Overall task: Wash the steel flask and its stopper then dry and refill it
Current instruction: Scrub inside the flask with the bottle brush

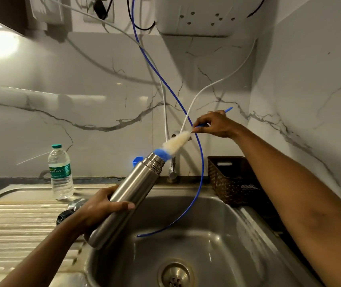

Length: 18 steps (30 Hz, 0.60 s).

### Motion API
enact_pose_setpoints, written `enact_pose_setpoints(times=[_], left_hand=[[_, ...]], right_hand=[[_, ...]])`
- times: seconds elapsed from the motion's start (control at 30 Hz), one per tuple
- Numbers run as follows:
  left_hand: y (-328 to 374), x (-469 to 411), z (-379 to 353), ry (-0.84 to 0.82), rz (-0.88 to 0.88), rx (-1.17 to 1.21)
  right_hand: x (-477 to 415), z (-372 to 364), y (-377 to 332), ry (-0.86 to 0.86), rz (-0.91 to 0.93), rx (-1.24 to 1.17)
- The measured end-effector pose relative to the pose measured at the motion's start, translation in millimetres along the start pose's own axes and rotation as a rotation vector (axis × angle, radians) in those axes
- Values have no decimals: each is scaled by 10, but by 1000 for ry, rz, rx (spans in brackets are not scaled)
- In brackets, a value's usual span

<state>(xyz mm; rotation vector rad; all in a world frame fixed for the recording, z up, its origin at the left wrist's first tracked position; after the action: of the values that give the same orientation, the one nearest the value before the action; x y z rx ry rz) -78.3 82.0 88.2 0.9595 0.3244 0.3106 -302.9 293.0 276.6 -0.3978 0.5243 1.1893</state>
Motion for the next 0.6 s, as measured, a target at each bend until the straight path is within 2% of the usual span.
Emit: enact_pose_setpoints(times=[0.23,0.6], left_hand=[[-33,49,1,-43,51,24],[58,133,-8,-118,42,11]], right_hand=[[46,15,90,18,-16,-33],[68,49,201,-76,-56,-40]])
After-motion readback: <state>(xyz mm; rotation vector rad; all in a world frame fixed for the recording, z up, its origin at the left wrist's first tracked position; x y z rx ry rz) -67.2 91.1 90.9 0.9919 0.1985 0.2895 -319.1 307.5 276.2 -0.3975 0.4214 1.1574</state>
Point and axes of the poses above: each hand's wrist, its own x-axis away from the middle knuckle, its own z-axis out of the back of the hand, y = z × x, the point moved 8 cm from there along -x, towards the middle knuckle, and after that the axes turned 6 degrees about z, right-handed, at the moved point
